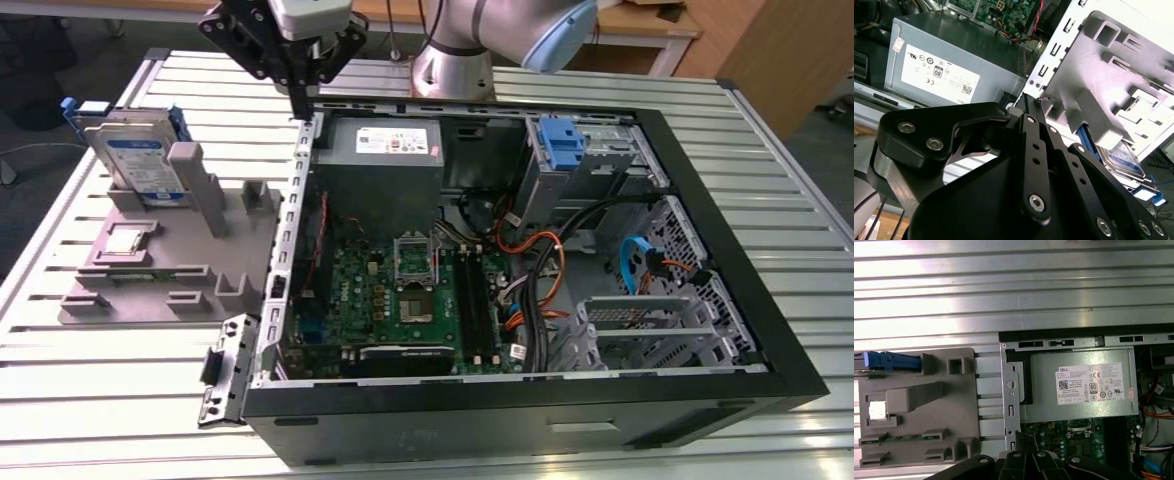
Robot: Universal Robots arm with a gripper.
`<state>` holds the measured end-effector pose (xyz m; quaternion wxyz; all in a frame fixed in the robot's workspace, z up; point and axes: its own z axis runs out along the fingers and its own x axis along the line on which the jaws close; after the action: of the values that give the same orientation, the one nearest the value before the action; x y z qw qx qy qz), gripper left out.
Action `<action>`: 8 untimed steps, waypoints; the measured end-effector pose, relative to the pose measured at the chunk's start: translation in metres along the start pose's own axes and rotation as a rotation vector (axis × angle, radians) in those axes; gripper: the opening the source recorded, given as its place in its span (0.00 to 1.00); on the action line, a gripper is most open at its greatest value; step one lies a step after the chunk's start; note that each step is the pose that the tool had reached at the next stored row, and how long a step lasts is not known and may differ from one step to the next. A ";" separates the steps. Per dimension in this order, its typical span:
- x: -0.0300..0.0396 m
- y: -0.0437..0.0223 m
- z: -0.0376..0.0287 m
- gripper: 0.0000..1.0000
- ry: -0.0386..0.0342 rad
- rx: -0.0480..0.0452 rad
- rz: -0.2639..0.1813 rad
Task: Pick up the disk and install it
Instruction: 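Reach for the disk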
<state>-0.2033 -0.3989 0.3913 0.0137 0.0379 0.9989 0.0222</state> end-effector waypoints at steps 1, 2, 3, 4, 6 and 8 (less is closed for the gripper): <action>0.0003 0.0000 0.0000 0.11 0.0000 0.0000 0.000; 0.0004 0.0000 0.0000 0.11 0.0001 0.0000 0.000; 0.0006 -0.0001 0.0000 0.11 0.0001 0.0000 0.000; 0.0009 -0.0001 0.0000 0.11 0.0001 0.0000 0.000; 0.0011 -0.0001 0.0000 0.11 0.0000 0.0000 0.000; 0.0012 -0.0001 0.0000 0.11 0.0000 0.0000 0.000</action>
<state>-0.2045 -0.3989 0.3913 0.0137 0.0379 0.9989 0.0223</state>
